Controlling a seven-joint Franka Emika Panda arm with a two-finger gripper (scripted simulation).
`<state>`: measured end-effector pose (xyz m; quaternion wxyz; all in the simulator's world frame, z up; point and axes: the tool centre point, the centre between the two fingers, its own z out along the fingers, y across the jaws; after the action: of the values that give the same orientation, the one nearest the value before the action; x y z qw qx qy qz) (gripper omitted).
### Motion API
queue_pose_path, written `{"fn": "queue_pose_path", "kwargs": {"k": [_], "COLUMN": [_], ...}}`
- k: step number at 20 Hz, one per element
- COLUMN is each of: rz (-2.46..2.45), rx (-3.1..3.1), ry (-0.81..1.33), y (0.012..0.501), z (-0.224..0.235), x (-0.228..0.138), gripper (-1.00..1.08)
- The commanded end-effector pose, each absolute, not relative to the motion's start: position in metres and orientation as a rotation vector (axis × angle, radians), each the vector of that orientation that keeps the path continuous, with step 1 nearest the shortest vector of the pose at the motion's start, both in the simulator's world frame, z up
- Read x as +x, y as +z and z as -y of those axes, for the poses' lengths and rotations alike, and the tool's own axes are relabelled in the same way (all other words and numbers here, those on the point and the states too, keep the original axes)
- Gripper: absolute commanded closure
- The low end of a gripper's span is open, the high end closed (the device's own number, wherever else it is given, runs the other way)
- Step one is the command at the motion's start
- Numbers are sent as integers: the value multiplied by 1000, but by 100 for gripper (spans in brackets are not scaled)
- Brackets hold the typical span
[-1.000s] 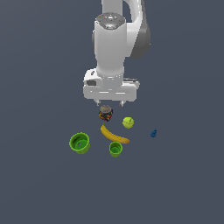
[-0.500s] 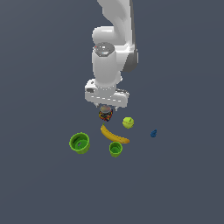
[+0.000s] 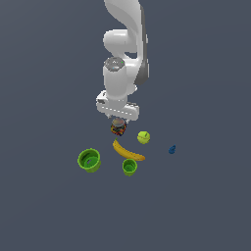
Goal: Pick up a designated object from a clutter of objects.
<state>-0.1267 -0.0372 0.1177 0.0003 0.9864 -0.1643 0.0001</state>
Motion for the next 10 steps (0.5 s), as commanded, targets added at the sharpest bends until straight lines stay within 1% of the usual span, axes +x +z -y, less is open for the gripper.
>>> {"fn": "queue_pose_path", "kwargs": {"k": [1, 10], "rz": [540, 553], "rx": [3095, 3092], "ry": [1, -1], "y": [112, 107], "z": [38, 39], "x": [-134, -138], "gripper": [-92, -92]}}
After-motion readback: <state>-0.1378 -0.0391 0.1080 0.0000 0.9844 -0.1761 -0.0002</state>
